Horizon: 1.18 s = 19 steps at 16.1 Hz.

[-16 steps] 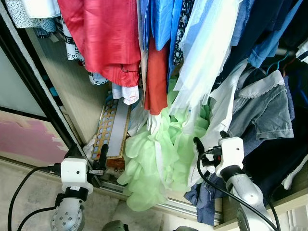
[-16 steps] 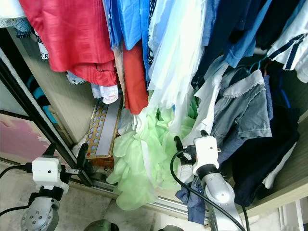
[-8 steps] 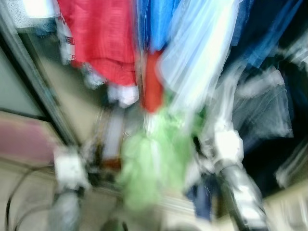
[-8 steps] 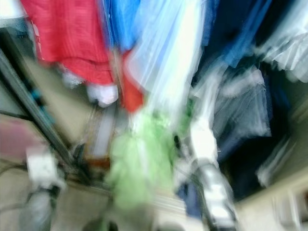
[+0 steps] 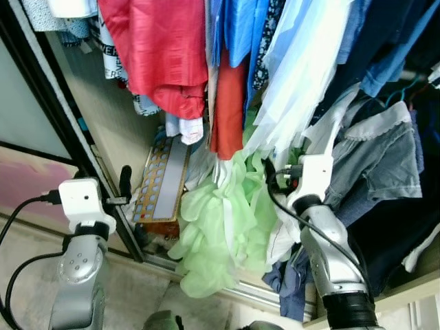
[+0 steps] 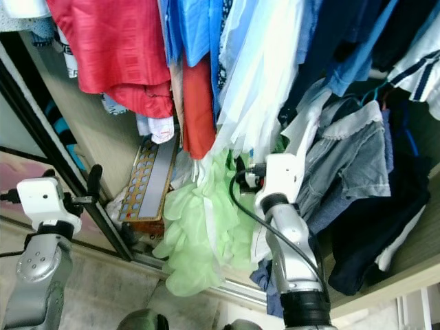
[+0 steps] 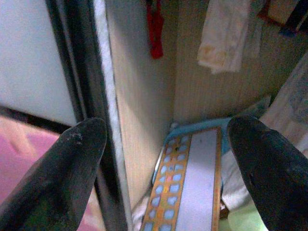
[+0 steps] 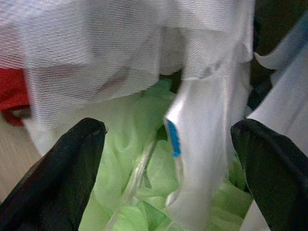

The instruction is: Clean up the room

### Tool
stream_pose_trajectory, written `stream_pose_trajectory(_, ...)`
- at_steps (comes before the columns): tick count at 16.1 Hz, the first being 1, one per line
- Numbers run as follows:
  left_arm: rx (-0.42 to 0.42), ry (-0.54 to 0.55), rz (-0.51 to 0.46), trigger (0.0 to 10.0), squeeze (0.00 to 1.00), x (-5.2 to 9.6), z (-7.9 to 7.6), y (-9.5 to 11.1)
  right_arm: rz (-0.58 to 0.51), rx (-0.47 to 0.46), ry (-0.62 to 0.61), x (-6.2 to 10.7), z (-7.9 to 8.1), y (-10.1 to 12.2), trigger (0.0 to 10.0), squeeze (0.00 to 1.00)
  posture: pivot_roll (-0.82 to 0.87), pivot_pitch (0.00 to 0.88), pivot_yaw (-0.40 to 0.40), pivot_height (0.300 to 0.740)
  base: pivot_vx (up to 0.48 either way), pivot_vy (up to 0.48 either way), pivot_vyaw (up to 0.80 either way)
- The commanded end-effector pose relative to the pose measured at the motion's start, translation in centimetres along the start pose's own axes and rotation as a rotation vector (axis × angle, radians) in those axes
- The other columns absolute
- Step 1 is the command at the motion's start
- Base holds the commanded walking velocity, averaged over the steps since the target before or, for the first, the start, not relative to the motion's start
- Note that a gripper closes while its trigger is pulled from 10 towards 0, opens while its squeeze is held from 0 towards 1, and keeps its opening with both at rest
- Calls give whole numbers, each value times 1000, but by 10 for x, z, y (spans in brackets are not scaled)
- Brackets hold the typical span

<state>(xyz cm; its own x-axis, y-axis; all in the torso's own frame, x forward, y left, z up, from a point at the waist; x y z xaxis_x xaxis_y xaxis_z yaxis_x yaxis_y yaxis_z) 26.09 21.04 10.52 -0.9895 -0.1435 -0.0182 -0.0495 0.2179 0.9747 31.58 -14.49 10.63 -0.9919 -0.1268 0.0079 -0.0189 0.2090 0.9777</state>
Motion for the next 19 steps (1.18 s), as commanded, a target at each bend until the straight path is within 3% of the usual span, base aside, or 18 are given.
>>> stream_pose_trajectory(1, 1, 7, 15, 10000, 0, 5, 0, 1, 39, -15, -21, 7, -8, -8, 10000, 0, 29, 0, -17, 740, 0, 0, 0)
stream_pose_trajectory(3, 56, 80, 88, 10000, 0, 19, 9, -15, 32, 17, -14, 14, -12, -6, 10000, 0, 2, 0, -3, 740, 0, 0, 400)
stream_pose_trajectory(8, 77, 30, 109, 10000, 0, 9, -4, -9, -26, 113, 62, 19, -3, 7, 10000, 0, -21, 0, -25, 740, 0, 0, 800)
stream_pose_trajectory(12, 46, 79, 82, 10000, 0, 17, -1, -4, -51, 135, 149, 23, 7, 12, 10000, 0, -20, 8, -33, 740, 0, 0, 800)
stream_pose_trajectory(15, 0, 134, 21, 10000, 0, 14, 5, 8, -48, 143, 187, 24, 11, 11, 10000, 0, -17, 8, -41, 740, 0, 0, 800)
stream_pose_trajectory(19, -54, 102, 12, 10000, 0, 11, -1, 12, -44, 153, 275, 21, 21, 9, 10000, 0, -7, 8, -52, 740, 0, 0, 800)
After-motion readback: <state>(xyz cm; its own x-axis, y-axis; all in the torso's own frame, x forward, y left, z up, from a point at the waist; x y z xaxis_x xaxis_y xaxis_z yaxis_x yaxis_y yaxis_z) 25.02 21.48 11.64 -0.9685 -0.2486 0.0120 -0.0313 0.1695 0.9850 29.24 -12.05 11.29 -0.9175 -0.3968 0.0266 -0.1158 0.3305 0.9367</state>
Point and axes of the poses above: a point about 5 cm out from each wrist's last joint towards the gripper, its own x axis pointing back from the gripper into the wrist, its own y axis along the axis of the wrist's last joint, z = x × y, the point moved 3 cm from there along -x, pointing out of the wrist towards the gripper, and after that the axes turned 15 degrees about x, right-handed, at the moved point
